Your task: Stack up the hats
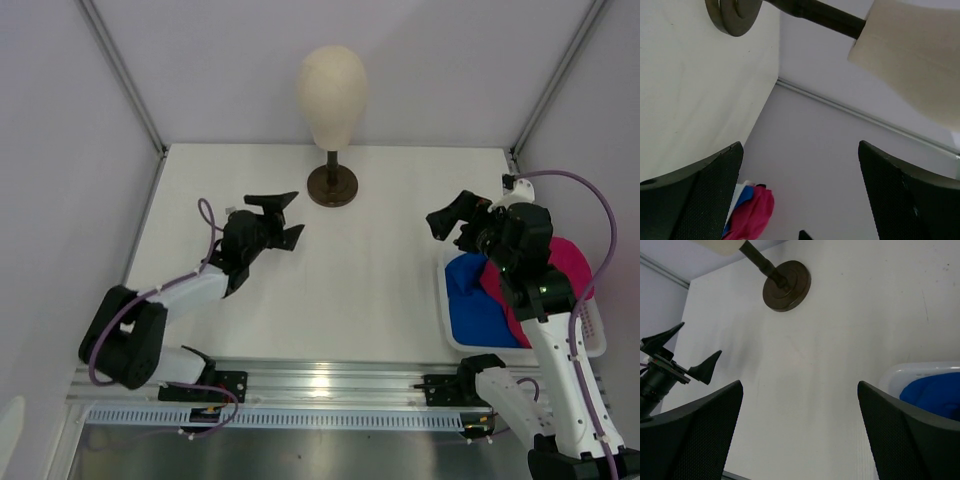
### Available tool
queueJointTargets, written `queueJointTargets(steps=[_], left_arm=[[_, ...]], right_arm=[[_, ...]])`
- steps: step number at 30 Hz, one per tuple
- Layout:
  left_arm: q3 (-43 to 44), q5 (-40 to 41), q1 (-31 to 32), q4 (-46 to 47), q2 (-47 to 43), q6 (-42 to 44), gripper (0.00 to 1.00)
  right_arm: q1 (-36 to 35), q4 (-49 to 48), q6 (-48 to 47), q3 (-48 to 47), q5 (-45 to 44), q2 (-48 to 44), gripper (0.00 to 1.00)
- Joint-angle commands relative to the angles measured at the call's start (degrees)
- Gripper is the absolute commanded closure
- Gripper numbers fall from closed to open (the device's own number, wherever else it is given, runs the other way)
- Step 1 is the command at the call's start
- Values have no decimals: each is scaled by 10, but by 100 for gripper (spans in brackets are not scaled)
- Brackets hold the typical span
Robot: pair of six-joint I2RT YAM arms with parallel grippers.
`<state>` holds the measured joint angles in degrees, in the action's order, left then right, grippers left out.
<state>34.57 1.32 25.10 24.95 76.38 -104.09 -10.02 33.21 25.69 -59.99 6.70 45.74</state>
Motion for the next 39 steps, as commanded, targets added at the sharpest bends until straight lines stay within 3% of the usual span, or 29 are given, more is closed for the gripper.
queueJointTargets(steps=[1,7,10,11,12,16,18,20,21,23,25,28,29,33,39], left_arm=[[79,38,19,79,61,-195,2],[234,68,28,-22,154,-150,3],[288,91,23,-18,187,-5,12],[299,93,22,-25,192,77,12],[312,95,22,-42,198,106,12],[279,98,21,29,221,250,17],[274,57,11,67,233,339,22],[291,-19,-5,104,256,474,23],[305,-116,-9,97,262,522,20],[368,-181,-14,3,276,658,17],[401,-181,-11,-93,279,779,15],[399,-135,-13,-108,275,874,14],[402,-129,-14,-110,279,891,17],[410,-155,-20,-64,315,952,21],[414,-169,-23,77,359,887,19]], right_arm=[[-2,27,-25,-36,-39,12,0],[-2,-11,-65,-37,-56,1,1],[-1,-94,-77,6,-54,-13,0],[-1,-124,-78,22,-49,-15,0],[-2,-184,-80,39,-31,-15,0],[-2,-322,-78,103,19,43,1],[-3,-362,-90,90,61,86,0],[-4,-351,-112,37,101,155,0],[-10,-304,-141,12,105,176,0],[-16,-268,-165,-41,90,224,0],[-17,-270,-174,-48,62,239,0],[-16,-325,-174,-19,53,223,1],[-18,-376,-174,5,53,207,0],[-17,-418,-176,32,45,183,1],[-16,-417,-190,26,48,207,0]])
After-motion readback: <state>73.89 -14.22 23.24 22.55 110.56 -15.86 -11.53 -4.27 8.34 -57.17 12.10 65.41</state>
